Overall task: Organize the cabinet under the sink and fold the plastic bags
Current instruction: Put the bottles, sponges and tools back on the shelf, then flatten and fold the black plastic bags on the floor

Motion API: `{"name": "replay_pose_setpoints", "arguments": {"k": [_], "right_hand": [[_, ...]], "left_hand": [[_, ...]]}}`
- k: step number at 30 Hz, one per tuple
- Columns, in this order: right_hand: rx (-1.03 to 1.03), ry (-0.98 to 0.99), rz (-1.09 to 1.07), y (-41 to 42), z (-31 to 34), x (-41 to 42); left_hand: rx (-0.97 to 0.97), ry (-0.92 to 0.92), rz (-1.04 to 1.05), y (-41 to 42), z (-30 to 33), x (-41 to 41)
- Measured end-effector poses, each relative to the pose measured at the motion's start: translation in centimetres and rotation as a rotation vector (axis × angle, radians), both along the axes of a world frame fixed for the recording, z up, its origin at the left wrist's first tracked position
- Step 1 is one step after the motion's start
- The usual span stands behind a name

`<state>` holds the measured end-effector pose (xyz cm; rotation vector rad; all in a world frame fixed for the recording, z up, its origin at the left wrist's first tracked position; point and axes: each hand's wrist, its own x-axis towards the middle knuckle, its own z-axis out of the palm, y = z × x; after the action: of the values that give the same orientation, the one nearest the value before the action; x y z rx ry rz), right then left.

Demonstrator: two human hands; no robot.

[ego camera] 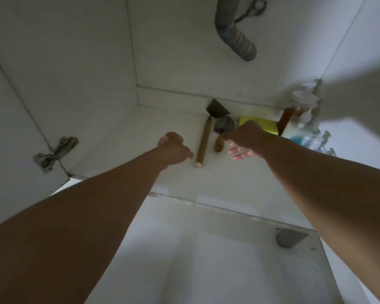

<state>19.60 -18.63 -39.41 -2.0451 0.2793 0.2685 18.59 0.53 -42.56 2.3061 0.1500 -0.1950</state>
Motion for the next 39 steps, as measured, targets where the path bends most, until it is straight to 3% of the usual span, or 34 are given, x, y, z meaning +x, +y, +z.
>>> {"name": "replay_pose_setpoints", "arguments": {"k": [8,21,27,34,39], "right_hand": [[0.024,0.061,0.138,5.7,1.6,-11.2],[-0.044,0.124,0.319,17.4,-0.1,-22.7],[-0.102,0.163,0.419,23.8,-2.7,-27.5],[-0.192,0.180,0.501,29.2,-6.9,-32.3],[-0.240,0.285,0.539,31.7,-10.6,-35.2]], "left_hand": [[0.055,0.023,0.006,6.4,2.8,-13.5],[0.243,0.117,0.115,18.6,1.0,-28.9],[0.314,0.204,0.166,24.6,-0.6,-35.2],[0.501,0.270,0.083,29.2,-3.6,-41.1],[0.532,0.347,0.065,31.9,-6.0,-45.2]]}}
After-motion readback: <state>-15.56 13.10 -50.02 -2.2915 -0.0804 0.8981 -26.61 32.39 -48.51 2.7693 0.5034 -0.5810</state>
